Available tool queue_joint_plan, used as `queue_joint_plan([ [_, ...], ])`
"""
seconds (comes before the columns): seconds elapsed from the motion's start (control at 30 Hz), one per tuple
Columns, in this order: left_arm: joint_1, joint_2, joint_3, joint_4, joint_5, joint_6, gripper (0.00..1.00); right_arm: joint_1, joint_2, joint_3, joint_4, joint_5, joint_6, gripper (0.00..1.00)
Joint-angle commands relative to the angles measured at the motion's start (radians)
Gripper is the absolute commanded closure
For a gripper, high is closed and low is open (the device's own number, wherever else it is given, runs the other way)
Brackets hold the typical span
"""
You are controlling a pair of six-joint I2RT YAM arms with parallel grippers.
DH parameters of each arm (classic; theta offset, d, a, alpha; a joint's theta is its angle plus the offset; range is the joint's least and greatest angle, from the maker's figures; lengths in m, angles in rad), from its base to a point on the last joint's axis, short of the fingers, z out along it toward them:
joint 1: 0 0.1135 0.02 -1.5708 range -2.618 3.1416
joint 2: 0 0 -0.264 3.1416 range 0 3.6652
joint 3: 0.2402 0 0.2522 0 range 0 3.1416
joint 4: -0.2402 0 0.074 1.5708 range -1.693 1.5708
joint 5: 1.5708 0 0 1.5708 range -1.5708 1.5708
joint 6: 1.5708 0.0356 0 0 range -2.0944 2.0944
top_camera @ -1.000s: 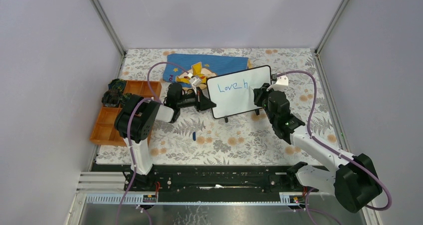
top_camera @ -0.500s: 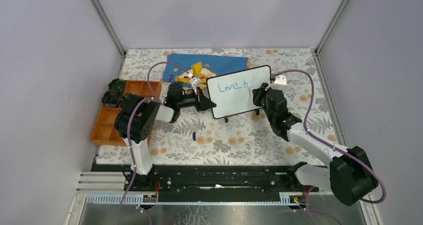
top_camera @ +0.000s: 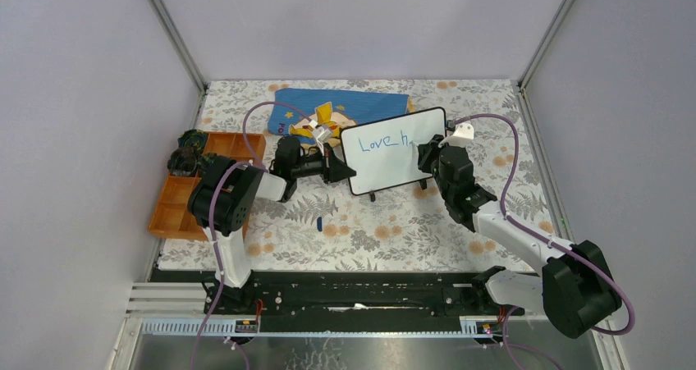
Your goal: Write a sentence on the whiteboard
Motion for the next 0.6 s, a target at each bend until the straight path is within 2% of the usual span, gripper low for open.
queue_joint_plan([
  [0.0,-0.028,0.032,-0.023,-0.165,-0.029,0.076,1.0,-0.012,-0.006,0.05,0.06,0.042,-0.016,1.0],
  [0.57,-0.031,0.032,-0.021,-0.171,-0.03,0.08,1.0,-0.012,-0.001,0.052,0.081,-0.037,-0.034,1.0],
])
